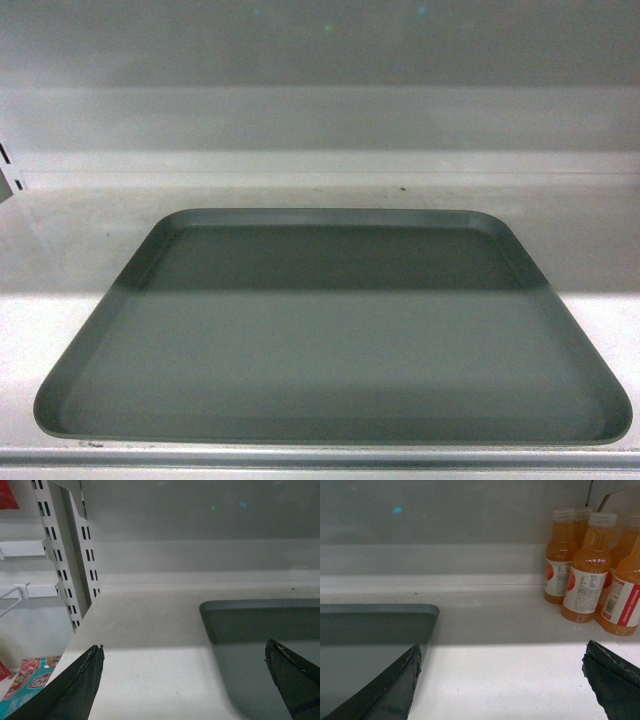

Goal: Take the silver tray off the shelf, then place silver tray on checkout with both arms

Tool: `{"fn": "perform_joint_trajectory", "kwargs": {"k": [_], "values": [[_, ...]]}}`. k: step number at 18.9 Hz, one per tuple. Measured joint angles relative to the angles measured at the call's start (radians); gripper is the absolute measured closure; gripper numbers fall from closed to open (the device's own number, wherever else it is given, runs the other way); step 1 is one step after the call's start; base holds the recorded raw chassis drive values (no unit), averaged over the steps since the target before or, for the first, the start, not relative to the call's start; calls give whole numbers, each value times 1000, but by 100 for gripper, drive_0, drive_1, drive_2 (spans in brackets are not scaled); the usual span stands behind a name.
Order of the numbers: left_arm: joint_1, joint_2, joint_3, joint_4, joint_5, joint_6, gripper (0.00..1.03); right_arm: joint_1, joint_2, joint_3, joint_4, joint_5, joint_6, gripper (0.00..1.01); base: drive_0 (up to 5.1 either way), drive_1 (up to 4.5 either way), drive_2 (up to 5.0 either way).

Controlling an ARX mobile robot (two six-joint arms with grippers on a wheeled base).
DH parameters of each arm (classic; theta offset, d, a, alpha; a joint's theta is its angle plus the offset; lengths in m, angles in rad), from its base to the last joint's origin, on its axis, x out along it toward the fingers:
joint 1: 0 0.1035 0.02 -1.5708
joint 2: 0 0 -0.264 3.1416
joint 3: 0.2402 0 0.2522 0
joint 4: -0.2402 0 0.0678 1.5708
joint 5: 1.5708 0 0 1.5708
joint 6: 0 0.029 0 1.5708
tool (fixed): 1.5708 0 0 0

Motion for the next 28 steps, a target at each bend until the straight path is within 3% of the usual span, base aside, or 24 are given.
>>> {"fn": "perform_joint_trajectory", "kwargs": {"k": [12, 14, 15, 16, 19, 21, 23, 26, 28], "values": [[0, 0, 0, 0, 0, 0, 5, 0, 0, 0, 0, 0, 0, 3, 0, 36, -36], [-82, 139, 101, -246, -152, 0, 5, 5, 4, 5, -25, 13, 5, 3, 0, 0, 0], [-118, 222, 142, -284, -186, 0, 5, 14, 45, 20, -74, 38, 16, 3, 0, 0, 0], [-127, 255, 147, -267, -192, 3, 5, 2, 103, 20, -50, 34, 20, 3, 0, 0, 0], [-124, 316, 156, -164, -191, 8, 5, -58, 211, 24, 90, -45, 26, 3, 0, 0, 0], [-122, 389, 156, -83, -158, 8, 5, -68, 325, 24, 204, -72, 27, 3, 0, 0, 0], [-108, 481, 156, 29, -109, 7, 5, -48, 463, 24, 340, -80, 34, 3, 0, 0, 0], [-104, 735, 156, 287, -54, -6, 5, 32, 747, 33, 604, -78, 43, 3, 0, 0, 0], [-112, 816, 161, 354, -44, -8, 5, 55, 832, 40, 671, -77, 48, 3, 0, 0, 0]]}}
